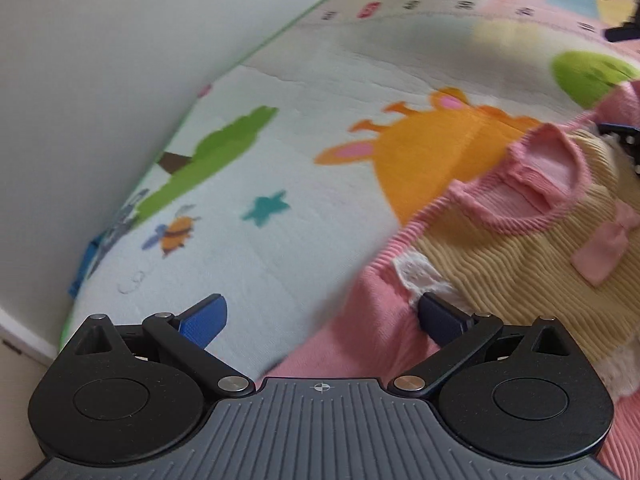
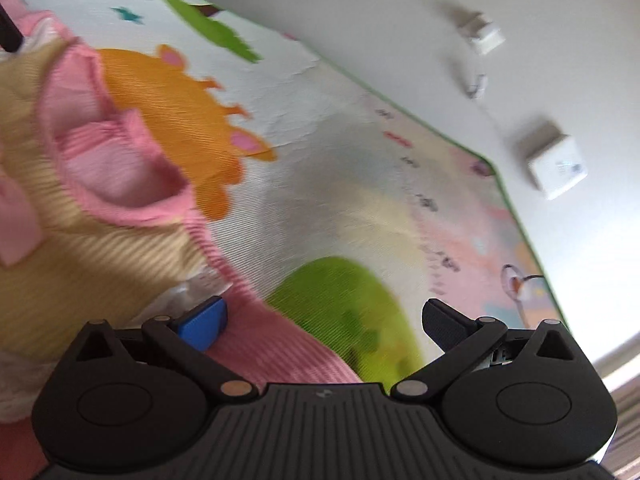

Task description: Fold clothes

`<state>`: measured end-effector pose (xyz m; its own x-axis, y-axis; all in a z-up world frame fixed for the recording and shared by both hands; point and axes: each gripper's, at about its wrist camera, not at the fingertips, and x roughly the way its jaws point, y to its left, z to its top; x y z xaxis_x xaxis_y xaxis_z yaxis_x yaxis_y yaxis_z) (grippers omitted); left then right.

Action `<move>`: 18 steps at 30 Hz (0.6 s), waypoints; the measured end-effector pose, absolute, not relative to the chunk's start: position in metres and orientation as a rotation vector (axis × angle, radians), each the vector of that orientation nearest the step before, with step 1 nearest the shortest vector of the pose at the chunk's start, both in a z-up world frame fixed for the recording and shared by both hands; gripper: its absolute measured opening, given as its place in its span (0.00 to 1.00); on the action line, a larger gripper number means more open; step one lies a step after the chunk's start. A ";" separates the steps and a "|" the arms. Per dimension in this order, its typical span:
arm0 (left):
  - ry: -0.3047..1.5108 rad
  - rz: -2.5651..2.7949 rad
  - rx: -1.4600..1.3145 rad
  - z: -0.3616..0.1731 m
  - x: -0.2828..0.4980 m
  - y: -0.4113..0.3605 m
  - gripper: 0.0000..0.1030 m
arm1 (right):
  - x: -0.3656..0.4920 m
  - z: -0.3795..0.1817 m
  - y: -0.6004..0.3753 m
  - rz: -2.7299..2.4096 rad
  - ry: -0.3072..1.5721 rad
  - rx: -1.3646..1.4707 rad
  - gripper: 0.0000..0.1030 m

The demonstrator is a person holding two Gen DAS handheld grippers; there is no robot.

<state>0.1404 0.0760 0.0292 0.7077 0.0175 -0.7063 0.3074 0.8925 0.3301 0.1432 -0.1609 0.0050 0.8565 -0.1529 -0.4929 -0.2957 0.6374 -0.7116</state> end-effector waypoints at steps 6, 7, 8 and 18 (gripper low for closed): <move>0.666 -0.169 0.379 0.064 0.092 0.089 1.00 | 0.117 0.056 -0.201 0.023 0.557 -0.721 1.00; 0.652 -0.189 0.350 0.071 0.081 0.092 1.00 | 0.104 0.065 -0.211 0.010 0.561 -0.718 1.00; 0.650 -0.225 0.312 0.075 0.070 0.093 1.00 | 0.091 0.069 -0.219 -0.002 0.570 -0.730 1.00; 0.716 -0.630 0.258 0.070 -0.052 0.060 1.00 | -0.028 0.075 -0.260 -0.009 0.700 -0.587 1.00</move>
